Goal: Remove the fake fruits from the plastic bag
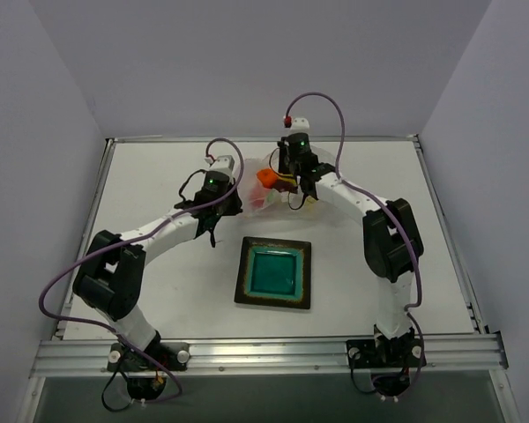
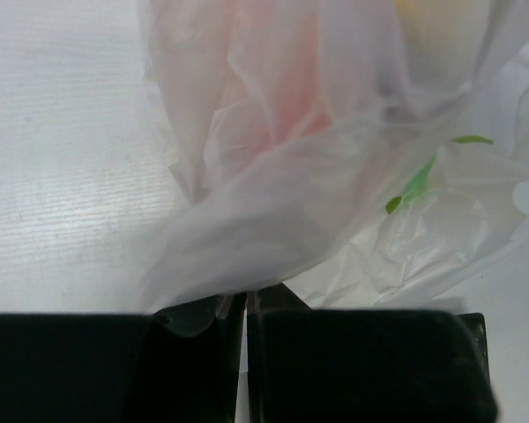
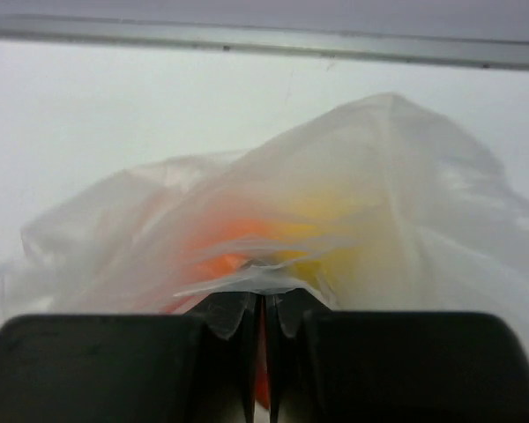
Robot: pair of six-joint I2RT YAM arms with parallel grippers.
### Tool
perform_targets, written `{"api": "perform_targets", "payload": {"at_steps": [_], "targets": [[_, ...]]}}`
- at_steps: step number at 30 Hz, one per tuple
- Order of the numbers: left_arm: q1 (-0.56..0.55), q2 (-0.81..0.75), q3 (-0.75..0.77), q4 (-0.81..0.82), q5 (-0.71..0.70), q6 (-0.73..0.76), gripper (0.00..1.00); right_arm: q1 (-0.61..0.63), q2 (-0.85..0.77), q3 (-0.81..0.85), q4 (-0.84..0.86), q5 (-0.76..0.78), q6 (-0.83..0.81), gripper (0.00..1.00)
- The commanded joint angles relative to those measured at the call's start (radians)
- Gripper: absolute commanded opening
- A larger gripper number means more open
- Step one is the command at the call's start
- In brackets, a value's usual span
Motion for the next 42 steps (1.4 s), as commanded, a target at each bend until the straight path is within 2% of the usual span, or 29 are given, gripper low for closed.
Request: {"api": "perform_targets", "payload": {"at_steps": [1,4,11,16,19,20,22,23,26,28,31,34,35,37,38,39,40,42], "targets": [[-0.008,-0.061,-0.02,0.042,0.005,-0.012,0.02,-0.037,0.042,0.104,0.069,0.085,-0.038,0.0],[-0.009,-0.067,-0.044,0.056,0.025,-0.012,0.02,-0.058,0.104,0.187,0.071,0.022,-0.046,0.0],[-0.029,-0.078,-0.106,0.108,0.047,-0.019,0.02,-0.147,0.223,0.216,0.043,-0.196,0.02,0.0],[-0.031,-0.09,-0.133,0.151,0.073,-0.044,0.02,-0.131,0.156,0.229,-0.055,-0.222,-0.02,0.01],[-0.035,-0.109,-0.134,0.159,0.076,-0.056,0.02,-0.126,0.051,0.146,-0.067,-0.277,-0.015,0.18],[-0.038,-0.113,-0.134,0.163,0.076,-0.058,0.02,-0.123,0.021,0.123,-0.073,-0.288,-0.015,0.33],[-0.04,-0.121,-0.129,0.163,0.077,-0.065,0.02,-0.109,-0.06,0.045,-0.079,-0.293,-0.025,0.5],[-0.042,-0.124,-0.129,0.163,0.077,-0.069,0.02,-0.103,-0.083,0.017,-0.081,-0.294,-0.025,0.62],[-0.043,-0.136,-0.125,0.162,0.071,-0.078,0.02,-0.08,-0.17,-0.093,-0.086,-0.294,-0.025,0.72],[-0.043,-0.146,-0.122,0.162,0.067,-0.085,0.02,-0.065,-0.219,-0.167,-0.084,-0.279,-0.029,0.75],[-0.043,-0.15,-0.119,0.166,0.061,-0.099,0.02,-0.029,-0.263,-0.253,-0.08,-0.222,-0.029,0.75],[-0.045,-0.143,-0.125,0.18,0.054,-0.105,0.02,-0.005,-0.287,-0.323,-0.035,-0.194,-0.015,0.67],[-0.045,-0.138,-0.126,0.18,0.05,-0.105,0.02,-0.002,-0.293,-0.375,-0.017,-0.182,-0.002,0.6],[-0.043,-0.133,-0.134,0.188,0.041,-0.104,0.03,0.004,-0.307,-0.425,0.043,-0.165,0.012,0.53],[-0.045,-0.132,-0.142,0.191,0.038,-0.104,0.02,0.006,-0.31,-0.464,0.057,-0.149,0.023,0.41],[-0.045,-0.13,-0.142,0.191,0.038,-0.104,0.02,0.01,-0.312,-0.48,0.071,-0.144,0.026,0.36],[-0.045,-0.129,-0.142,0.189,0.036,-0.102,0.02,0.012,-0.322,-0.497,0.078,-0.133,0.028,0.26],[-0.045,-0.126,-0.139,0.188,0.031,-0.098,0.02,0.017,-0.341,-0.552,0.101,-0.122,0.037,0.2]]}}
